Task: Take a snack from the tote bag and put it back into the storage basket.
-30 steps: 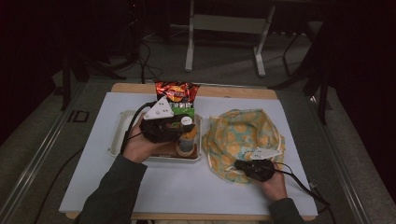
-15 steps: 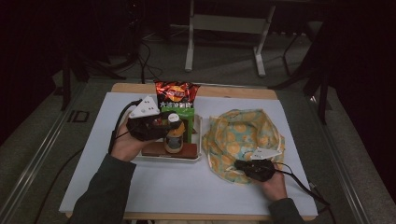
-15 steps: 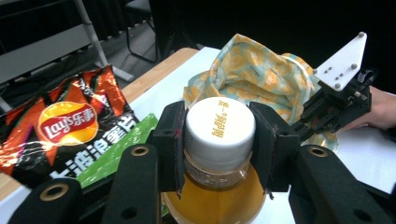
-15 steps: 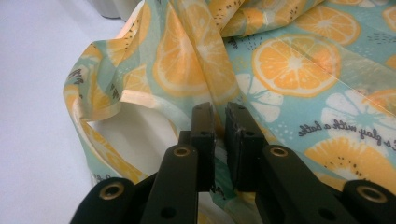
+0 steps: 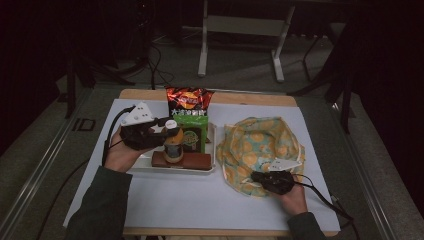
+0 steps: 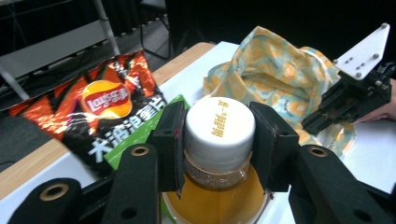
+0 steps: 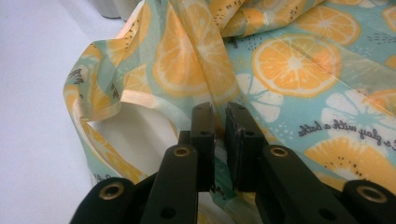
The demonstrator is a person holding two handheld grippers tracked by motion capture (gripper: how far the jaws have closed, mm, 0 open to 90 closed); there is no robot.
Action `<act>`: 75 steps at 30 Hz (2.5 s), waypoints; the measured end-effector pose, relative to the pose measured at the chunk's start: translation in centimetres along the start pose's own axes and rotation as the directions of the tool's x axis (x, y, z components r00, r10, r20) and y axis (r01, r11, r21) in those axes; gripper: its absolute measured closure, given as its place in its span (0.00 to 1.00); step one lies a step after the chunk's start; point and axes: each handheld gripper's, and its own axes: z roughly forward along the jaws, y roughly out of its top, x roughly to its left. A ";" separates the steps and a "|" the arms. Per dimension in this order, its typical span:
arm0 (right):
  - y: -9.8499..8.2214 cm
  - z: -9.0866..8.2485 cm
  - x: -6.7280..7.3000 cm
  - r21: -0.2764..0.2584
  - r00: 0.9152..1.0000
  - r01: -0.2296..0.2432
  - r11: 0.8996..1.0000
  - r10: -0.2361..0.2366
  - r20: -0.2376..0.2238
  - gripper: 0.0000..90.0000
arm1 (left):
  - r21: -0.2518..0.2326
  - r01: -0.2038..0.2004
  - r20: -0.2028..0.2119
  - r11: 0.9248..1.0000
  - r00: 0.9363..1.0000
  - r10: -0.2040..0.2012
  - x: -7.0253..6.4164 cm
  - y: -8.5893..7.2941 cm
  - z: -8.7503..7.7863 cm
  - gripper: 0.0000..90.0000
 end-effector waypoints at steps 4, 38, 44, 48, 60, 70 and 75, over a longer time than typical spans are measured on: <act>0.0 0.0 0.0 0.000 1.000 -0.001 1.000 0.001 -0.001 0.91 | 0.000 0.011 -0.022 1.000 1.000 -0.011 0.6 -0.4 -0.7 0.65; 0.0 0.0 0.0 -0.002 1.000 -0.002 1.000 0.002 -0.002 0.91 | 0.013 0.108 -0.177 0.994 0.979 -0.104 4.3 -3.5 -4.4 0.65; 0.0 0.0 0.0 -0.001 1.000 -0.001 1.000 0.001 -0.002 0.91 | 0.013 0.121 -0.191 0.993 0.975 -0.117 4.7 -4.4 -4.8 0.65; 0.0 0.0 0.0 -0.002 1.000 -0.001 1.000 0.001 -0.002 0.91 | 0.025 0.121 -0.184 0.992 0.976 -0.115 4.9 -5.0 -4.8 0.65; 0.0 0.0 0.0 -0.001 1.000 0.000 1.000 0.000 -0.002 0.91 | 0.072 0.135 -0.141 0.988 0.982 -0.124 5.3 -7.2 -3.1 0.64; 0.0 0.0 0.0 -0.001 1.000 -0.003 1.000 0.003 -0.003 0.91 | 0.092 0.132 -0.128 0.987 0.985 -0.120 5.0 -8.1 -2.7 0.64; 0.0 0.0 0.0 0.000 1.000 -0.003 1.000 0.003 -0.003 0.91 | 0.085 0.138 -0.125 0.987 0.984 -0.126 5.0 -8.3 -2.8 0.64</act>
